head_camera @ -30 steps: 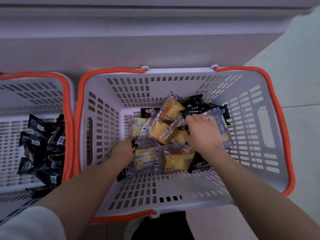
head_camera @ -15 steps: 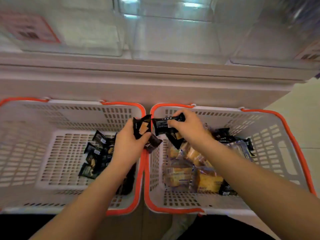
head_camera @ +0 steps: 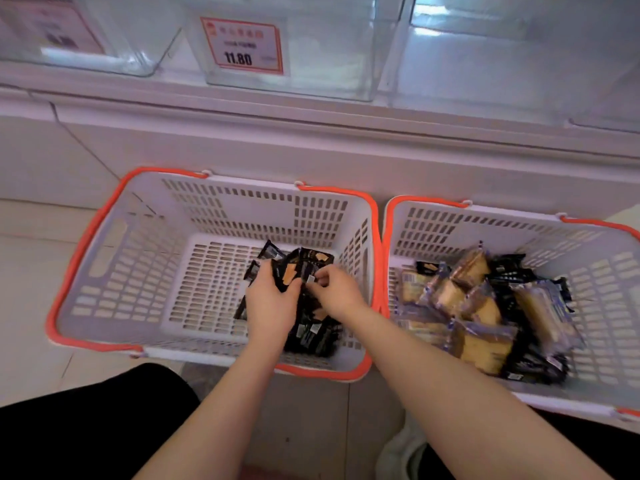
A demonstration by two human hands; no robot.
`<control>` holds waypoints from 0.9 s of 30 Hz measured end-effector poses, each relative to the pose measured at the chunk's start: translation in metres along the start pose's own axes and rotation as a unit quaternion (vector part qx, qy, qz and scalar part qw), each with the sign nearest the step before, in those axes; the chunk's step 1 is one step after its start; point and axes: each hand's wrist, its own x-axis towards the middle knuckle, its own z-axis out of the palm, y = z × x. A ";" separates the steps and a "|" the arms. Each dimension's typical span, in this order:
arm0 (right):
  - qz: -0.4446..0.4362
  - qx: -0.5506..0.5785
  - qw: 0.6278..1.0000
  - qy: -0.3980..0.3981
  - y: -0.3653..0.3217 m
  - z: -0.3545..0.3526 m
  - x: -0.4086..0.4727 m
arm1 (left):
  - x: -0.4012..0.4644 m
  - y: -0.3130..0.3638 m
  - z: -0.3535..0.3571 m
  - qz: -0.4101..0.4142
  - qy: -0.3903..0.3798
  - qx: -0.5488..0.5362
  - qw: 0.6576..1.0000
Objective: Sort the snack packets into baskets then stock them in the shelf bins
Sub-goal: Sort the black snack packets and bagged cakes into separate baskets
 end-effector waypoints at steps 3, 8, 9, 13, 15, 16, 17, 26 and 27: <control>-0.017 -0.007 1.000 0.018 0.010 -0.014 -0.004 | -0.003 -0.016 0.015 0.017 -0.048 0.044 0.998; -0.083 -0.008 0.996 0.019 0.027 -0.049 -0.019 | -0.014 -0.044 0.042 -0.004 -0.311 0.189 0.931; -0.090 -0.010 0.996 0.019 0.031 -0.055 -0.022 | -0.015 -0.042 0.046 -0.008 -0.354 0.201 0.913; -0.104 -0.043 0.993 0.044 0.041 -0.077 -0.027 | -0.018 -0.013 0.053 0.051 -0.274 0.138 0.951; -0.103 -0.072 0.990 0.063 0.045 -0.096 -0.026 | -0.021 0.016 0.059 0.116 -0.207 0.077 0.968; -0.102 -0.091 0.989 0.063 0.048 -0.108 -0.024 | -0.023 0.032 0.064 0.148 -0.198 0.053 0.968; -0.101 -0.119 0.986 0.052 0.051 -0.121 -0.023 | -0.026 0.046 0.069 0.177 -0.204 0.035 0.962; 0.081 -0.197 0.976 0.037 0.173 -0.235 -0.037 | -0.040 0.097 0.172 0.298 -0.393 0.115 0.862; 0.114 -0.177 0.975 0.069 0.194 -0.241 -0.041 | -0.041 0.096 0.185 0.291 -0.416 0.134 0.851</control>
